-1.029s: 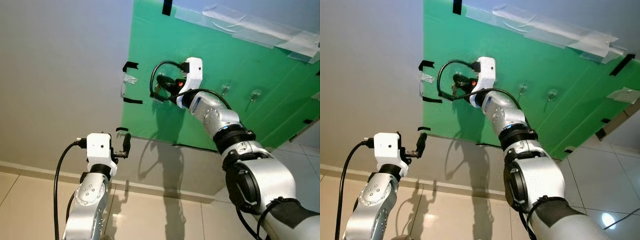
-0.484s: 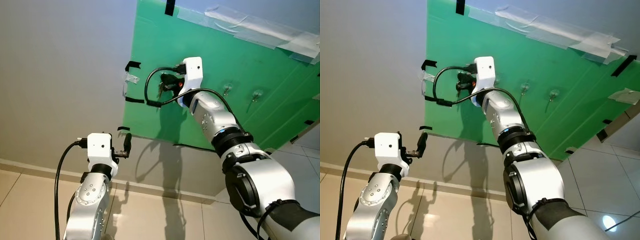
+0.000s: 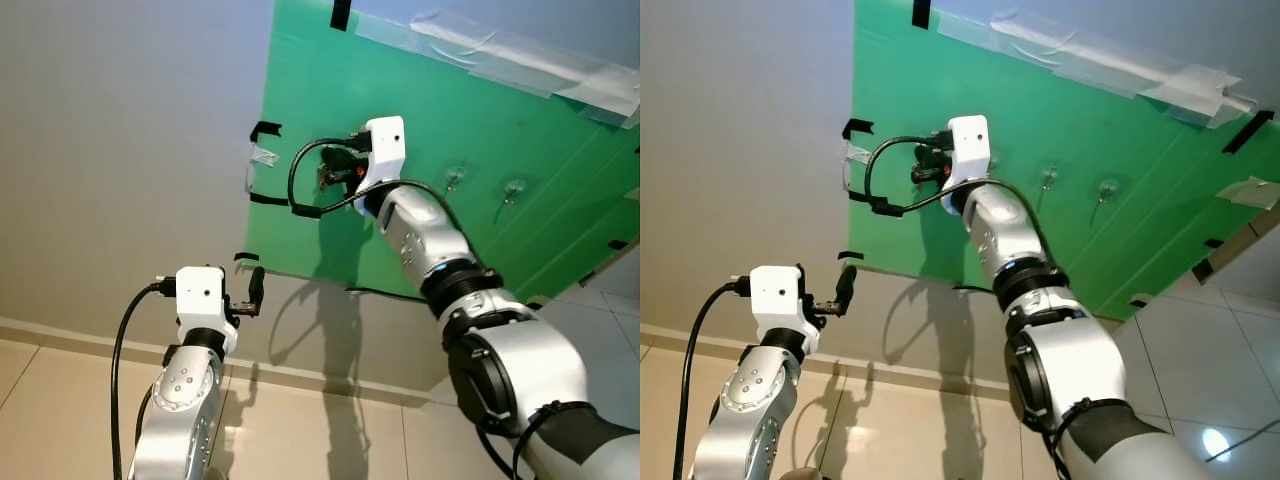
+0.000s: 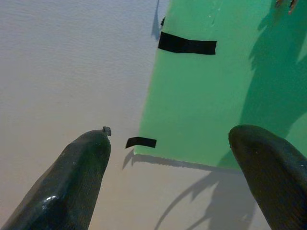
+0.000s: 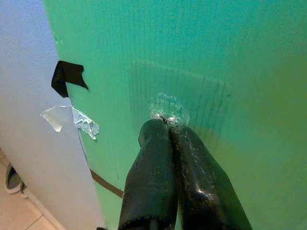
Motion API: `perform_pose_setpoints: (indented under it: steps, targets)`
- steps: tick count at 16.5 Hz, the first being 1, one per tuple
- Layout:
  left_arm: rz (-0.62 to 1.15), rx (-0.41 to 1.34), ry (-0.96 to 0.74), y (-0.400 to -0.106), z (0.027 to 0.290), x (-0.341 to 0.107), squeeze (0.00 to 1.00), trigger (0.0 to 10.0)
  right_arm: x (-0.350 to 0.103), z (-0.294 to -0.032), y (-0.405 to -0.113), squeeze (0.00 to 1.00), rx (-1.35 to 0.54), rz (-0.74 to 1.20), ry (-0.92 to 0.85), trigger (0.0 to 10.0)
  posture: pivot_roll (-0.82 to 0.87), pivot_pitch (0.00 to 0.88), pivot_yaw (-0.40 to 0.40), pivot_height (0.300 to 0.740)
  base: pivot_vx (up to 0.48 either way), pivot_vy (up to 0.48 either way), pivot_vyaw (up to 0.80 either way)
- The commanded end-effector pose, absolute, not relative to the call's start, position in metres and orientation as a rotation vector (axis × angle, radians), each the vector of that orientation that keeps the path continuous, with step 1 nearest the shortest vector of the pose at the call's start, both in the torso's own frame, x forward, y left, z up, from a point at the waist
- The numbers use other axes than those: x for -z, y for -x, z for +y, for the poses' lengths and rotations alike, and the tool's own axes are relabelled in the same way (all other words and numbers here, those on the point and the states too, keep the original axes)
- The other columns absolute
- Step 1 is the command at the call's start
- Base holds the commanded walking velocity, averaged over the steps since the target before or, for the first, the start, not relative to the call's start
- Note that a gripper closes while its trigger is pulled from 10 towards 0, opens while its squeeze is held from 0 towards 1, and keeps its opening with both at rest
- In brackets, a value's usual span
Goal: Hang keys on a hook
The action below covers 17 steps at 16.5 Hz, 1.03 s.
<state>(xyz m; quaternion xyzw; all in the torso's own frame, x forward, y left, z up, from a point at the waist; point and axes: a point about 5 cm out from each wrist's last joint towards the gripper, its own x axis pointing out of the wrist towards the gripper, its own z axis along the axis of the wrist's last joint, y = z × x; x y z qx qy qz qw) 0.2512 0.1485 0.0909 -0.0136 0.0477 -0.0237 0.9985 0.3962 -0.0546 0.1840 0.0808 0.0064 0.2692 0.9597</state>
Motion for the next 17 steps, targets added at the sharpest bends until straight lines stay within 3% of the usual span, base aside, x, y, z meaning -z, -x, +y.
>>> perform_pose_setpoints:
  steps: [1,5,6,7,13,16,17]
  targets:
    - [0.090,0.073,0.037,-0.250,0.139,-0.093,0.00,10.0,-0.196,-0.065,-0.400,0.00,-0.495,-0.069,-0.174,10.0,0.15,0.041,-0.213,0.740,0.000,0.000,0.00]
    - [0.086,0.068,0.037,-0.249,0.139,-0.093,0.00,10.0,-0.189,-0.060,-0.399,0.00,-0.470,-0.041,-0.223,10.0,0.15,0.046,-0.217,0.740,0.000,0.000,0.00]
    - [0.087,0.067,0.038,-0.249,0.139,-0.093,0.00,10.0,-0.188,-0.060,-0.399,0.69,-0.461,-0.028,-0.269,10.0,0.15,0.048,-0.219,0.740,0.000,0.000,0.00]
    - [0.088,0.066,0.039,-0.249,0.139,-0.093,0.00,10.0,-0.188,-0.060,-0.400,1.00,-0.460,-0.023,-0.288,10.0,0.15,0.048,-0.219,0.740,0.000,0.000,0.00]
    - [0.089,0.062,0.044,-0.247,0.138,-0.092,0.00,10.0,-0.192,-0.063,-0.402,1.00,-0.435,-0.017,-0.437,10.0,0.15,0.050,-0.223,0.740,0.000,0.000,0.00]
    - [0.091,0.066,0.043,-0.248,0.138,-0.092,0.00,10.0,-0.197,-0.066,-0.402,1.00,-0.442,-0.062,-0.414,10.0,0.14,0.048,-0.217,0.740,0.000,0.000,0.00]
    - [0.091,0.071,0.043,-0.249,0.137,-0.092,0.00,10.0,-0.203,-0.072,-0.403,1.00,-0.395,-0.125,-0.331,10.0,0.14,0.048,-0.215,0.740,0.000,0.000,0.00]
